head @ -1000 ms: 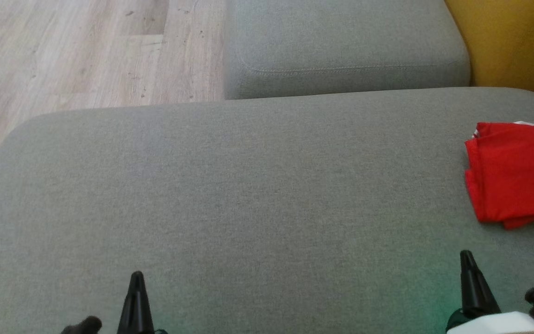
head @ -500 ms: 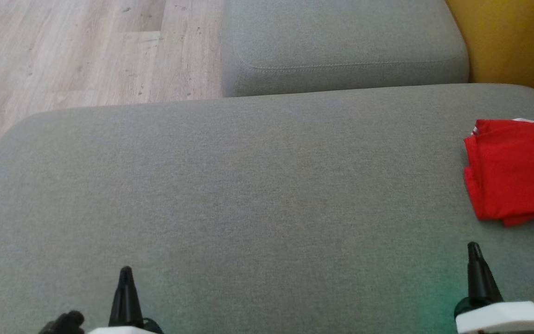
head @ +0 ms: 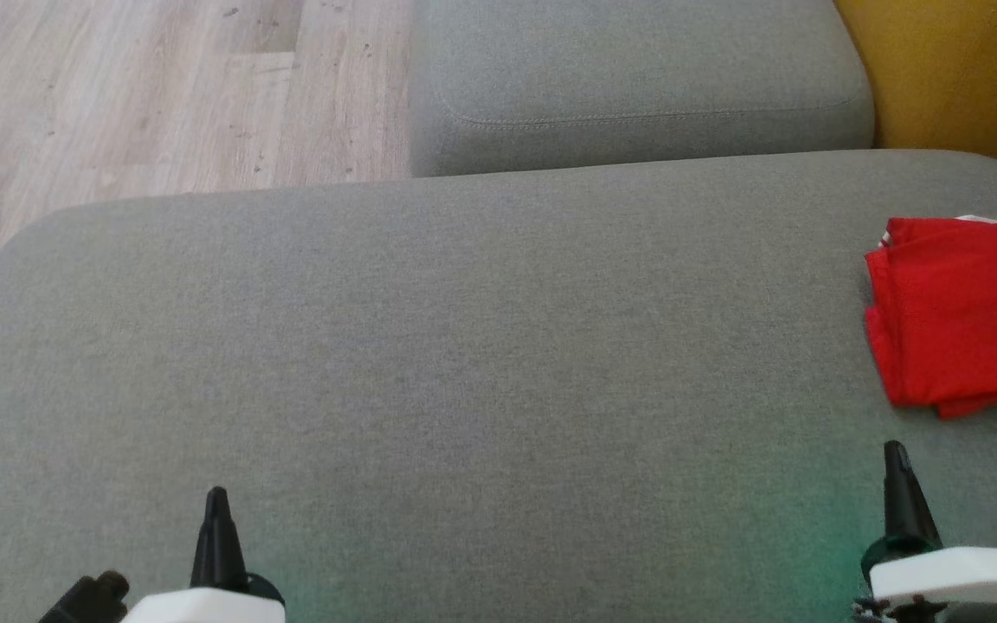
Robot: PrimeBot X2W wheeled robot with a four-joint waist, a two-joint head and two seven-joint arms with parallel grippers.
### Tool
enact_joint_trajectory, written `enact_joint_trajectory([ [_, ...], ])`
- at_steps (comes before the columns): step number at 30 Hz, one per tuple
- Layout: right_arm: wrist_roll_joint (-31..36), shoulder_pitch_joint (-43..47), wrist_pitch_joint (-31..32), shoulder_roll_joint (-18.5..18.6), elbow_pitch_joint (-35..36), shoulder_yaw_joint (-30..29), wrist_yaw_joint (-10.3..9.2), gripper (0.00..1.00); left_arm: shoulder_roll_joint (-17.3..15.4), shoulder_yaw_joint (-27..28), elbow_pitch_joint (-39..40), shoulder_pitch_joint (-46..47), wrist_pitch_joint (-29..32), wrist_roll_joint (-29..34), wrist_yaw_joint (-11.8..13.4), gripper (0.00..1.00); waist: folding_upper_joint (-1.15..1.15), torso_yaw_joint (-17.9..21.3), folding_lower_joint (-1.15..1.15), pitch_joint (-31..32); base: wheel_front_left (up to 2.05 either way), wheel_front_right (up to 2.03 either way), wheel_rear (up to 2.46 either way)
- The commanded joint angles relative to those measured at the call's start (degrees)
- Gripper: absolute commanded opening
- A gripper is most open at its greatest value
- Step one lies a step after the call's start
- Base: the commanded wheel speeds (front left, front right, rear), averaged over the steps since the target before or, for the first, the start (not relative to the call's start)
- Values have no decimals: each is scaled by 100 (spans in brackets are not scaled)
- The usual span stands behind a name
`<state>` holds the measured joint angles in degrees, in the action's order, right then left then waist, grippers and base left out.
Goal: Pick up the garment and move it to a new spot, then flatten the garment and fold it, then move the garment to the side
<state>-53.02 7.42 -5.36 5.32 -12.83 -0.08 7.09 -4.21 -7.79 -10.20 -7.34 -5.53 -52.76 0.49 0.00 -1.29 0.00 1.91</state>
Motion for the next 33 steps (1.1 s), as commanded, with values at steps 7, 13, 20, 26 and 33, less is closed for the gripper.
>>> enact_joint_trajectory([
  [7, -605, -494, 154, 10, 125, -28, 23, 0, -65, 273, 98, 448, 125, -602, -140, 0, 0, 16, 0, -27, 0, 0, 0],
  [13, -1001, -590, 252, -1, 99, -74, 25, 0, -66, 372, 45, 548, 221, -1008, -215, 0, 0, 29, 0, -48, 0, 0, 0],
  [20, -1395, -687, 350, -14, 72, -121, 27, 0, -66, 472, -8, 648, 318, -1413, -290, 0, 0, 42, 0, -69, 0, 0, 0],
  [26, -1855, -799, 467, -30, 41, -178, 29, 0, -64, 591, -70, 765, 433, -1884, -377, 0, 0, 57, 0, -93, 0, 0, 0],
  [33, -2313, -912, 584, -46, 10, -236, 31, 0, -62, 712, -133, 882, 549, -2354, -464, 0, 0, 72, 0, -117, 0, 0, 0],
])
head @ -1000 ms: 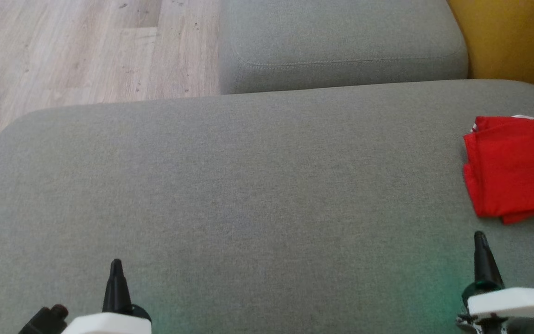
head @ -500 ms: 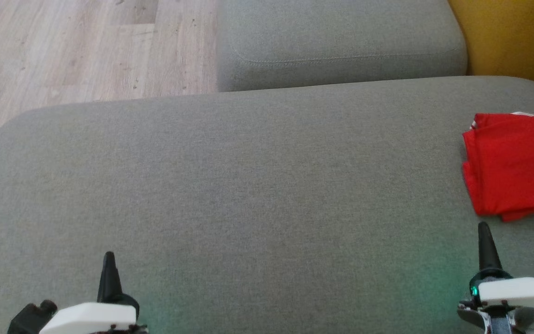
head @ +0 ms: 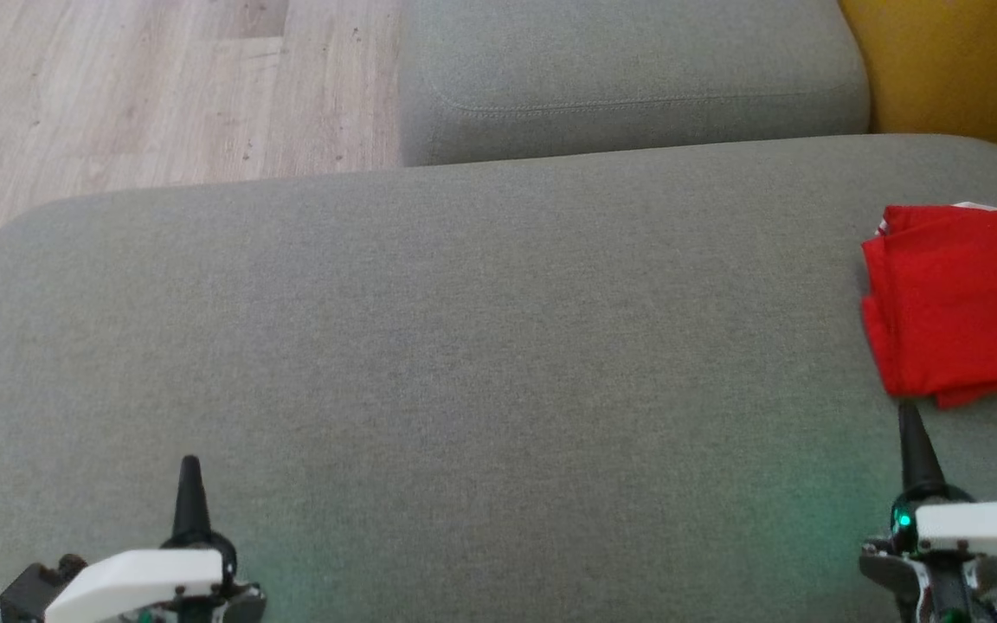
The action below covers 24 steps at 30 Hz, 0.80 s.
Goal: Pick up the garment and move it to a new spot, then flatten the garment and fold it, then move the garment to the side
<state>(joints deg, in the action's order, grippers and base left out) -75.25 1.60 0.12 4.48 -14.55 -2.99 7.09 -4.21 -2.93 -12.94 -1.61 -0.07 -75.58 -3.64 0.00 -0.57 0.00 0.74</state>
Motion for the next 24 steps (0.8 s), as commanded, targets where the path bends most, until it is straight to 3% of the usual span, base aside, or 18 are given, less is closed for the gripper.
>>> enact_joint_trajectory([
  [1, -153, -345, 53, 36, 178, 47, 32, 0, -61, 242, 132, 325, 20, -137, -63, 0, 0, 2, 0, -3, 0, 0, 0],
  [24, -1586, -700, 429, -21, 81, -142, 38, 0, -46, 631, -64, 694, 393, -1604, -336, 0, 0, 48, 0, -79, 0, 0, 0],
])
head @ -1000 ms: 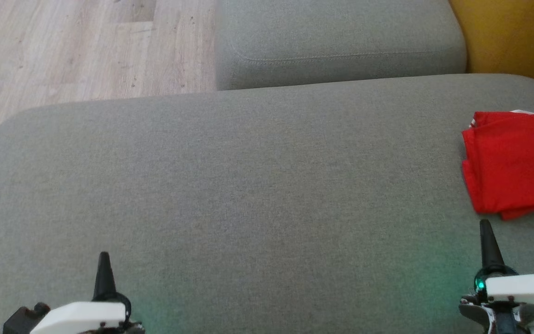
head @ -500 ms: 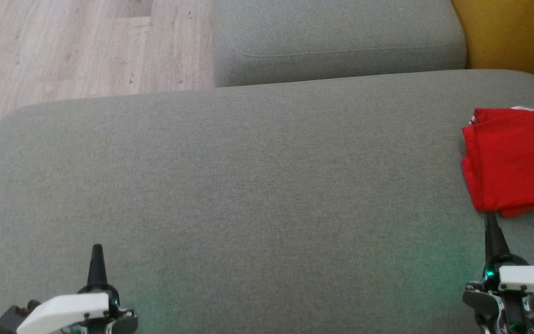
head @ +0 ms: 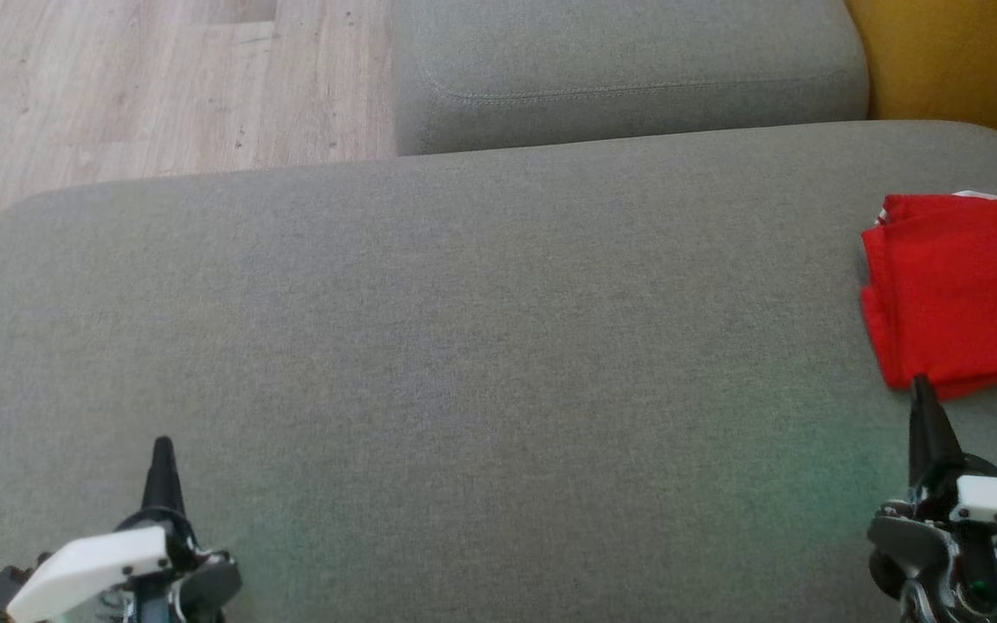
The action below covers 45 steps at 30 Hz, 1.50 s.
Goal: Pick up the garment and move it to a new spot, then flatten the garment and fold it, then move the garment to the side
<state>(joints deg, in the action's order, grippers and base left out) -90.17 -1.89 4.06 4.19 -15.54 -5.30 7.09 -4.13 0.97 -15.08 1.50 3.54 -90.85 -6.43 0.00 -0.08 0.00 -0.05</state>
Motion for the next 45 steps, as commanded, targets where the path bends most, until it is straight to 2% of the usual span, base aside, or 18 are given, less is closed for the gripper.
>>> enact_joint_trajectory([
  [1, -160, -367, 51, 4, 175, 80, 39, 0, -54, 259, 141, 401, 49, -144, -70, 0, 0, 2, 0, -3, 0, 0, 0],
  [4, -346, -414, 101, -4, 162, 54, 40, 0, -51, 311, 115, 449, 99, -334, -105, 0, 0, 8, 0, -13, 0, 0, 0],
  [45, -286, -420, 159, -55, 157, -18, 40, 0, 16, 406, 110, 456, 175, -255, -105, 0, 0, 8, 0, -13, 0, 0, 0],
])
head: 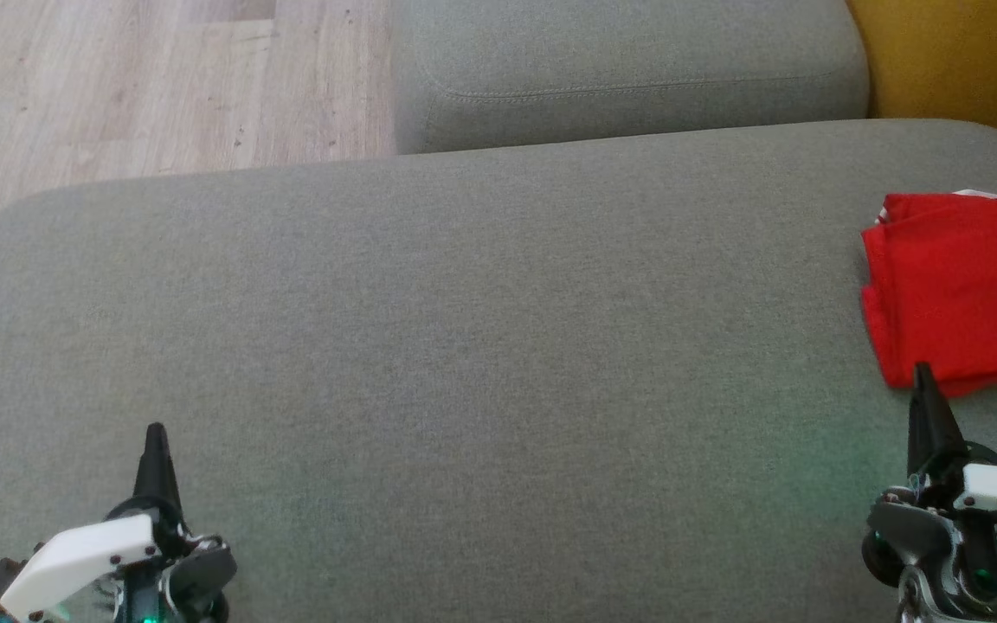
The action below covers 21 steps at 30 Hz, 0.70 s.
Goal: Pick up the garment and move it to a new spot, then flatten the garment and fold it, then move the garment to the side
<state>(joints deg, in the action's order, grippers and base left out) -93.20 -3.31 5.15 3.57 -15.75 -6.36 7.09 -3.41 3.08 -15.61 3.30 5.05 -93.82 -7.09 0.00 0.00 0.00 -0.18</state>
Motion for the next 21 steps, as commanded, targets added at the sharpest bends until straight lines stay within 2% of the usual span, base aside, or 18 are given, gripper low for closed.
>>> enact_joint_trajectory([
  [1, 19, -278, 52, 7, 178, 86, 40, 0, -54, 197, 163, 276, 26, 43, -40, 0, 0, 0, 0, 0, 0, 0, 0],
  [21, 41, -280, 73, -12, 177, 59, 40, 0, -28, 232, 161, 279, 54, 73, -40, 0, 0, 0, 0, 0, 0, 0, 0],
])
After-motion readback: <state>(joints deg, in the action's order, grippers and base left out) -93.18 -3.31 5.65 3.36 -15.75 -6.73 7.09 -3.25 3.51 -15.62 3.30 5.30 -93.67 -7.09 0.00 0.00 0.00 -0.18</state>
